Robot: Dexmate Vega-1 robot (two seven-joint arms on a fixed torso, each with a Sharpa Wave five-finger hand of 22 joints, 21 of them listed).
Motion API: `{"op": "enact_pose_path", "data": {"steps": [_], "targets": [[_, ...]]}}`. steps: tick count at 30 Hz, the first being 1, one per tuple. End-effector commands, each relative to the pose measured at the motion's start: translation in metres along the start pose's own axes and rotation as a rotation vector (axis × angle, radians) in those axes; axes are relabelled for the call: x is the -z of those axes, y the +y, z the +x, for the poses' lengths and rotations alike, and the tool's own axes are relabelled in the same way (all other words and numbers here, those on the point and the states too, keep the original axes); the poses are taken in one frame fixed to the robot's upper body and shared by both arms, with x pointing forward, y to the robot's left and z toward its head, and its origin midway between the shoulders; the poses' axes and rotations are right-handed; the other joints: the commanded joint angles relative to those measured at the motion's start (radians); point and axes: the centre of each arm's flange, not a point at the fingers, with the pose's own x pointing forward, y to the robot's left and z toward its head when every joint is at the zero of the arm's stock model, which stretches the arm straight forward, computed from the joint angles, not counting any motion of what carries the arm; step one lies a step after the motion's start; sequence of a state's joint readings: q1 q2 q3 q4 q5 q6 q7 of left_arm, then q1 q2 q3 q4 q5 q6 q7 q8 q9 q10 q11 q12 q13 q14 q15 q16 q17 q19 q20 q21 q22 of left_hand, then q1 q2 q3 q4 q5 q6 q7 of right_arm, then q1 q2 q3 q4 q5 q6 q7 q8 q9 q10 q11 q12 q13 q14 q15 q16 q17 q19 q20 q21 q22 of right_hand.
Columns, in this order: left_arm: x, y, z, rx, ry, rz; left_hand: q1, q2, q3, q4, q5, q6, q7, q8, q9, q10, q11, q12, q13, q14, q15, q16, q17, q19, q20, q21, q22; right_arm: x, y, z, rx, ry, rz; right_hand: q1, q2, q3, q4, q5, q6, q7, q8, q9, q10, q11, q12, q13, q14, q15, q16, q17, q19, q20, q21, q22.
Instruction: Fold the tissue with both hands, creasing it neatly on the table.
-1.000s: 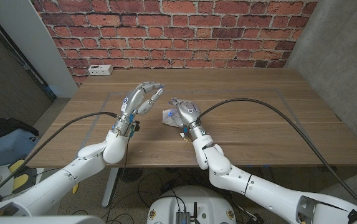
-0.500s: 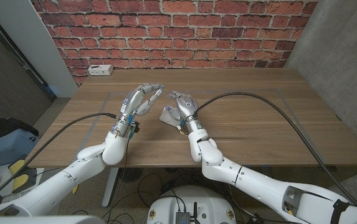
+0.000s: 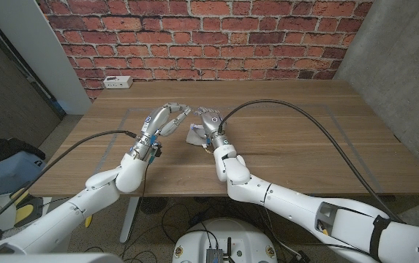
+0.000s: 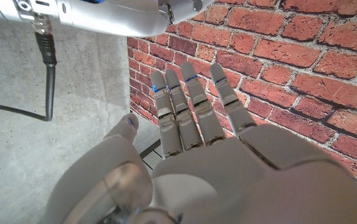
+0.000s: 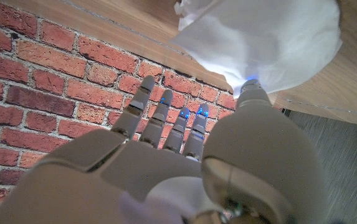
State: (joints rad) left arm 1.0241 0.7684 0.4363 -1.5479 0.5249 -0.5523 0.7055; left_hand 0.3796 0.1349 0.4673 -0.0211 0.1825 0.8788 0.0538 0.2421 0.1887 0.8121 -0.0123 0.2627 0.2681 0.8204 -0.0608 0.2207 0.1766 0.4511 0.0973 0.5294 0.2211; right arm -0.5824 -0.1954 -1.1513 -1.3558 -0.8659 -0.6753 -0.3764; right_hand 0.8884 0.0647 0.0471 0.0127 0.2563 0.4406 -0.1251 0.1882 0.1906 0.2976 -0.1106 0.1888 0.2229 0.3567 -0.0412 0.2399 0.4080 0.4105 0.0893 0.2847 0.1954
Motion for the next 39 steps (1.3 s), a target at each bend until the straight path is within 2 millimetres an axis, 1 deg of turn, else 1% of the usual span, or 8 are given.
{"op": "enact_pose_path", "data": {"steps": [1, 9, 25, 27, 29, 30, 34, 39], "targets": [[0.002, 0.000, 0.005, 0.228, 0.065, 0.097, 0.023, 0.001, 0.019, -0.025, 0.008, 0.014, -0.004, 0.001, 0.002, 0.004, -0.002, 0.001, 0.004, -0.004, -0.008, -0.009, 0.000, 0.011, 0.000, 0.008, 0.001, 0.002, 0.009, 0.022, -0.053, 0.055, -0.055, -0.008, 0.005, -0.001, 0.000, 0.009, -0.004, -0.001, 0.000, 0.002, -0.004, 0.004, 0.000, 0.000, -0.005, -0.102, -0.008, -0.001, -0.003, 0.000, -0.004, 0.000], [0.005, -0.004, 0.012, 0.354, 0.097, 0.136, 0.034, -0.001, 0.039, -0.047, 0.011, 0.005, -0.008, -0.012, 0.001, -0.012, -0.009, -0.014, -0.003, -0.033, -0.004, -0.024, 0.000, 0.003, 0.022, 0.005, -0.003, 0.009, 0.011, 0.028, -0.070, 0.096, -0.093, 0.002, 0.009, 0.003, -0.007, 0.016, -0.003, -0.002, 0.003, 0.002, -0.006, 0.006, 0.003, -0.001, -0.010, -0.100, -0.009, -0.002, -0.004, 0.000, -0.005, 0.000], [0.011, 0.002, 0.009, 0.185, 0.033, -0.058, 0.013, -0.002, 0.056, -0.054, 0.008, -0.043, -0.008, -0.042, 0.001, -0.054, -0.007, -0.038, -0.009, -0.069, 0.008, -0.031, 0.004, -0.040, 0.035, -0.012, -0.011, 0.016, 0.029, 0.030, -0.172, 0.108, -0.168, -0.019, -0.045, -0.037, -0.016, 0.029, -0.036, -0.011, 0.000, 0.002, -0.033, 0.001, 0.003, -0.002, -0.050, -0.096, -0.018, -0.006, -0.035, -0.005, -0.022, 0.000], [0.012, 0.003, 0.008, 0.183, 0.037, -0.064, 0.012, -0.002, 0.057, -0.054, 0.008, -0.048, -0.012, -0.044, 0.001, -0.058, -0.007, -0.040, -0.008, -0.074, 0.007, -0.032, 0.004, -0.041, 0.036, -0.013, -0.011, 0.019, 0.028, 0.028, -0.146, 0.111, -0.141, -0.029, -0.034, -0.037, -0.008, 0.033, -0.033, -0.006, 0.002, 0.003, -0.027, 0.015, 0.006, -0.003, -0.044, -0.091, -0.012, -0.002, -0.030, 0.003, -0.020, 0.000], [0.013, 0.003, 0.008, 0.183, 0.037, -0.067, 0.010, -0.002, 0.058, -0.055, 0.008, -0.051, -0.013, -0.045, 0.001, -0.059, -0.005, -0.040, -0.008, -0.073, 0.007, -0.031, 0.005, -0.043, 0.036, -0.013, -0.011, 0.021, 0.024, 0.025, -0.102, 0.106, -0.092, -0.027, 0.001, -0.026, -0.002, 0.045, -0.006, 0.006, 0.014, 0.003, 0.001, 0.014, 0.018, -0.003, -0.026, -0.096, 0.000, 0.001, -0.016, 0.004, -0.016, 0.000], [0.013, 0.003, 0.008, 0.182, 0.036, -0.067, 0.010, -0.002, 0.058, -0.055, 0.007, -0.052, -0.012, -0.045, 0.001, -0.061, -0.006, -0.041, -0.008, -0.073, 0.008, -0.031, 0.005, -0.045, 0.036, -0.014, -0.011, 0.022, 0.022, 0.024, -0.081, 0.103, -0.071, -0.014, 0.029, -0.011, -0.005, 0.052, 0.010, 0.007, 0.019, 0.003, 0.018, 0.026, 0.024, -0.004, -0.005, -0.098, 0.009, 0.001, -0.004, 0.003, -0.012, 0.000], [0.013, 0.003, 0.008, 0.176, 0.033, -0.071, 0.006, -0.003, 0.060, -0.055, 0.007, -0.058, -0.011, -0.048, 0.002, -0.064, -0.001, -0.042, -0.008, -0.074, 0.008, -0.030, 0.005, -0.046, 0.036, -0.014, -0.012, 0.027, 0.014, 0.018, 0.029, 0.101, 0.026, 0.018, 0.076, 0.021, -0.020, 0.058, 0.075, 0.023, 0.035, 0.001, 0.117, 0.041, 0.054, -0.004, 0.106, -0.126, 0.047, -0.005, 0.050, -0.013, 0.006, 0.000], [0.013, 0.002, 0.008, 0.174, 0.030, -0.079, 0.002, -0.003, 0.062, -0.056, 0.006, -0.059, -0.010, -0.048, 0.002, -0.066, -0.003, -0.043, -0.008, -0.076, 0.009, -0.029, 0.006, -0.047, 0.036, -0.014, -0.012, 0.033, 0.003, 0.004, 0.207, 0.117, 0.164, 0.043, 0.109, 0.050, -0.033, 0.053, 0.123, 0.032, 0.044, 0.001, 0.168, 0.046, 0.067, -0.001, 0.178, -0.143, 0.077, 0.000, 0.097, -0.026, 0.025, 0.001]]}}
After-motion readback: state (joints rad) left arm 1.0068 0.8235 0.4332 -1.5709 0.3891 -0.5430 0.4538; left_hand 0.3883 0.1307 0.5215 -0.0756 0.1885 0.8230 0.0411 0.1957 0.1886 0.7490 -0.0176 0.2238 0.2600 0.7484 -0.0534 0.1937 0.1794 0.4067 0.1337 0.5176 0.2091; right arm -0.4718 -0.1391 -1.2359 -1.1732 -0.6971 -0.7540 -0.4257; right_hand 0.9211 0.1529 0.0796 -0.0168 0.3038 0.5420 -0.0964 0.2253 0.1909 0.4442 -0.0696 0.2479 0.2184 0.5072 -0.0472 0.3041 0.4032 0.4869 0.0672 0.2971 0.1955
